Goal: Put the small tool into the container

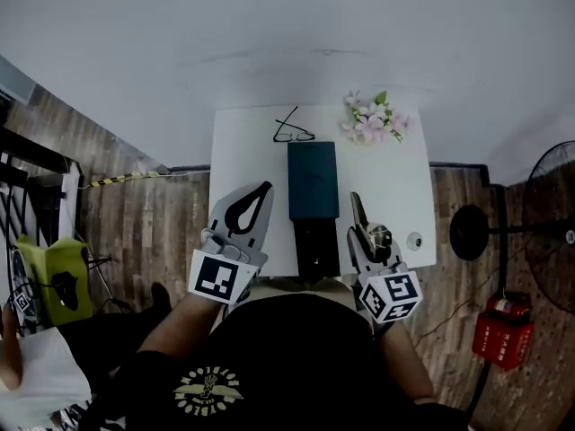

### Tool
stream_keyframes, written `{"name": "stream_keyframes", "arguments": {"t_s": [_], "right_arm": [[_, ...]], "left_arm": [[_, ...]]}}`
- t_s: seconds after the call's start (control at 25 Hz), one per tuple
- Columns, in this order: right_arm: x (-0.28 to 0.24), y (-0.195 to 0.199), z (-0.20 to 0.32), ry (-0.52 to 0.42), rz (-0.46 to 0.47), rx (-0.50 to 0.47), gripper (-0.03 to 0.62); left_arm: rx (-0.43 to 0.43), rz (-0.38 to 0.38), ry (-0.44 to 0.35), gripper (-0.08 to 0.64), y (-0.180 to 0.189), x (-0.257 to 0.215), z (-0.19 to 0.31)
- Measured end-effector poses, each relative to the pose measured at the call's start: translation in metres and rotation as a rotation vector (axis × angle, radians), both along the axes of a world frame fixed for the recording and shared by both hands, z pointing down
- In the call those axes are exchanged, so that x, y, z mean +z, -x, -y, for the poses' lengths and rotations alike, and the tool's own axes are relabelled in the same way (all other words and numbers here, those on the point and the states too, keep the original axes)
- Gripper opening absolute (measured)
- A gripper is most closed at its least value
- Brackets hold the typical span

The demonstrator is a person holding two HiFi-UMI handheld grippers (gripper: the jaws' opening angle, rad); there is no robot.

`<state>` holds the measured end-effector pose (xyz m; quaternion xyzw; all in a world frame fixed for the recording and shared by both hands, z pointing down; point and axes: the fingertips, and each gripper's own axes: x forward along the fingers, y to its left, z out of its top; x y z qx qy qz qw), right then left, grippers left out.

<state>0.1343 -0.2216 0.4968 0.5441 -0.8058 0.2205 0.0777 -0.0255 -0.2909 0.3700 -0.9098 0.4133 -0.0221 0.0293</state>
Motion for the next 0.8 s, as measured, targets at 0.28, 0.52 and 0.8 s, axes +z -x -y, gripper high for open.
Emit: {"name": "stream_keyframes", "arguments": {"t_s": [0.28, 0.52, 0.8], "right_arm": [[0.031, 0.015, 0.000, 0.068, -0.001, 0.035, 0.109], [0.063, 0.028, -0.003, 0.138, -0.040, 0.014, 0.109], [0.112, 0.051, -0.010, 0.240, -0.036, -0.029, 0.109]], "left_arm": [[0.081, -0.008, 0.000, 0.006, -0.001, 0.005, 0.012], [0.127, 0.003, 0.006, 0.006, -0.003, 0.013, 0.021], [0.139, -0.002, 0.008, 0.006, 0.004, 0.015, 0.025]]}}
